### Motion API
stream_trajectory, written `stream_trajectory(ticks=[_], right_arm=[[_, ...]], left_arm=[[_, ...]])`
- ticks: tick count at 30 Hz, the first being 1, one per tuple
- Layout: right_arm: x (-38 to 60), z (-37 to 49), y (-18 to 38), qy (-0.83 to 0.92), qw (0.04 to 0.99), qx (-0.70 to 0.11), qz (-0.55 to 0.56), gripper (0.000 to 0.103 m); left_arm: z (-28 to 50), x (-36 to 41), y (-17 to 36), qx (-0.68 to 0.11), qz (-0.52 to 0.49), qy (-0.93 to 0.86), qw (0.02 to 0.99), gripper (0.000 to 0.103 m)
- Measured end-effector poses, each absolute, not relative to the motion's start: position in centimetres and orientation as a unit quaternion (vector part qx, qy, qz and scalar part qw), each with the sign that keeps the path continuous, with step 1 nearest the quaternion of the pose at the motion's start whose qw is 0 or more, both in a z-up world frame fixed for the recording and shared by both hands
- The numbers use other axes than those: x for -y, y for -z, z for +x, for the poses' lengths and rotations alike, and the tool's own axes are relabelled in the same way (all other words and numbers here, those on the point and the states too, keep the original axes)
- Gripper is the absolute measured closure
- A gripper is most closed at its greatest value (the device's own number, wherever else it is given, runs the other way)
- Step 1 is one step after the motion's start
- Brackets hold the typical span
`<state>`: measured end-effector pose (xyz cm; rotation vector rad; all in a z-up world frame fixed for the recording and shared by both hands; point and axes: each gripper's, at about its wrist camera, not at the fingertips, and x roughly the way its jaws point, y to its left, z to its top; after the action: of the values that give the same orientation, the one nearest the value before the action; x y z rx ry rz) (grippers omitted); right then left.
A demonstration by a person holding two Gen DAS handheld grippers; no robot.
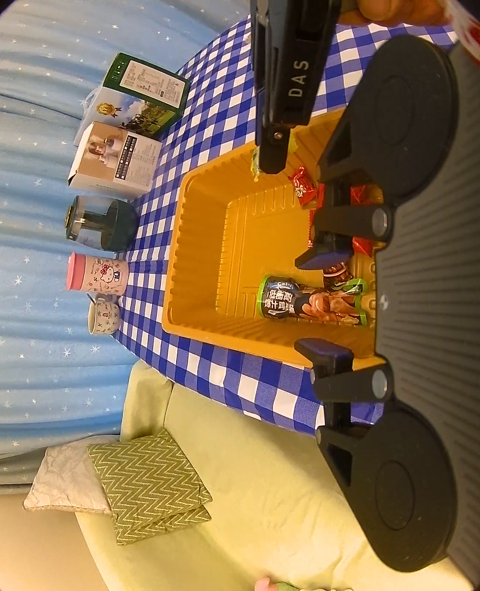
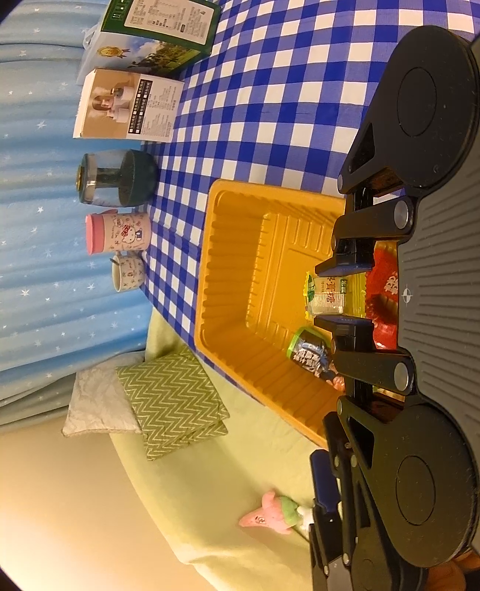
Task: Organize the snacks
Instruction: 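Open both tools to drop the snacks into the tray, then move both open tools back toward the remaining snacks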
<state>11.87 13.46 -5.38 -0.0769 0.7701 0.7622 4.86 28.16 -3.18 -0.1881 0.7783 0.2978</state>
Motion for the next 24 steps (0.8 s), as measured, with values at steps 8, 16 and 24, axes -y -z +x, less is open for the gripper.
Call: stream_trajectory(ticks=[8,16,24], right_arm=[[-13.2,12.6,5.1,-0.370,0.853,-0.367,-0.012,0.068],[-9.3,12.6,5.2,-0.325,0.865,-0.382,0.012,0.051],[-4.7,10.6,4.4,-0.291,0.874,-0.388,0.032,0.051]], left_arm=[[4.2,-28.3,2.9,-0.374,-0.095,-0.150,0.910,0.057],[3.3,-27.4,2.4,-0.370,-0.097,-0.150,0.912,0.052],[2.2,-25.0,1.0,-0.363,-0.096,-0.140,0.916,0.040]])
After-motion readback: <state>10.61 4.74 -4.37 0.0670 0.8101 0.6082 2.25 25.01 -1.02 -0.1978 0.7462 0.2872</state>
